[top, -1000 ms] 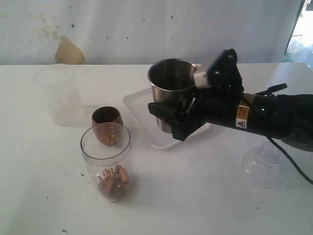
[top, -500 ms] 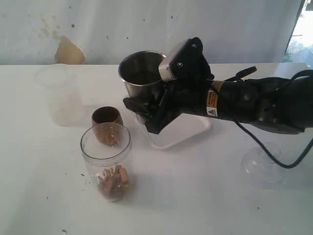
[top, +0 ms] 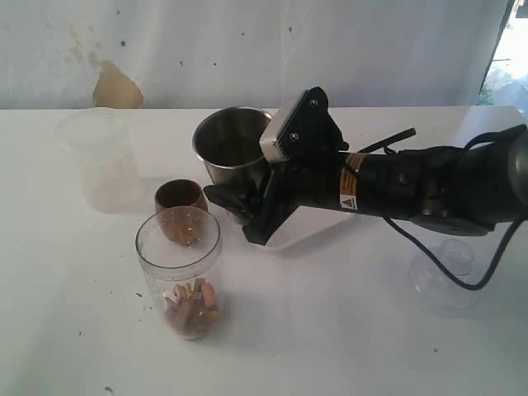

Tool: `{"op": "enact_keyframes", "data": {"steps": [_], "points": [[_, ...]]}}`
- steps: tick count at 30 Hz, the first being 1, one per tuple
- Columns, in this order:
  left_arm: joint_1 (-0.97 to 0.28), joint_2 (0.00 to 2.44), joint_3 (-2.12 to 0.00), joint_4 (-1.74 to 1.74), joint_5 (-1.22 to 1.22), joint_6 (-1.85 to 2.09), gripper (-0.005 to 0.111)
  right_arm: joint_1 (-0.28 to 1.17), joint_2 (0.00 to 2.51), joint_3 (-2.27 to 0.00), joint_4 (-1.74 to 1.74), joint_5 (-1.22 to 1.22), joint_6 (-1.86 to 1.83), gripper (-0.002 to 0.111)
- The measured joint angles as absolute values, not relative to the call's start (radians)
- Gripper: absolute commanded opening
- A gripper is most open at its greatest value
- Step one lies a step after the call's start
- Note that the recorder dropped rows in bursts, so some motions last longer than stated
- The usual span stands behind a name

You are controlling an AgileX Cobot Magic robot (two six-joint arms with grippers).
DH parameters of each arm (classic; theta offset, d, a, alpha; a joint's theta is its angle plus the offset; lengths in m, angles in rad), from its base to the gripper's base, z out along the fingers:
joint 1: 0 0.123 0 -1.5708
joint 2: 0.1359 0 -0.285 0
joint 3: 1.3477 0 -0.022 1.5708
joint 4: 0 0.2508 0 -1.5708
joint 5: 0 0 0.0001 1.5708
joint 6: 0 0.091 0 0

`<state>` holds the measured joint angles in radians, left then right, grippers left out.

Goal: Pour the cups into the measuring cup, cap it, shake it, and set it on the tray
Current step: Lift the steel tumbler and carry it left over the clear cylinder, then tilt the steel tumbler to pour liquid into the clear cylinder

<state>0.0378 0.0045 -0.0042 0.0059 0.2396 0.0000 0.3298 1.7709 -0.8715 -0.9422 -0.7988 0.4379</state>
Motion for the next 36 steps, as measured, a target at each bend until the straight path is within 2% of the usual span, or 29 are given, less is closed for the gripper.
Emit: {"op": "enact_keyframes", "data": {"steps": [36], "points": [[0.038, 0.004, -0.004, 0.006, 0.24, 0.0, 0.0, 0.37, 1.83, -0.934, -0.943, -0.824, 0.19, 0.0]]}}
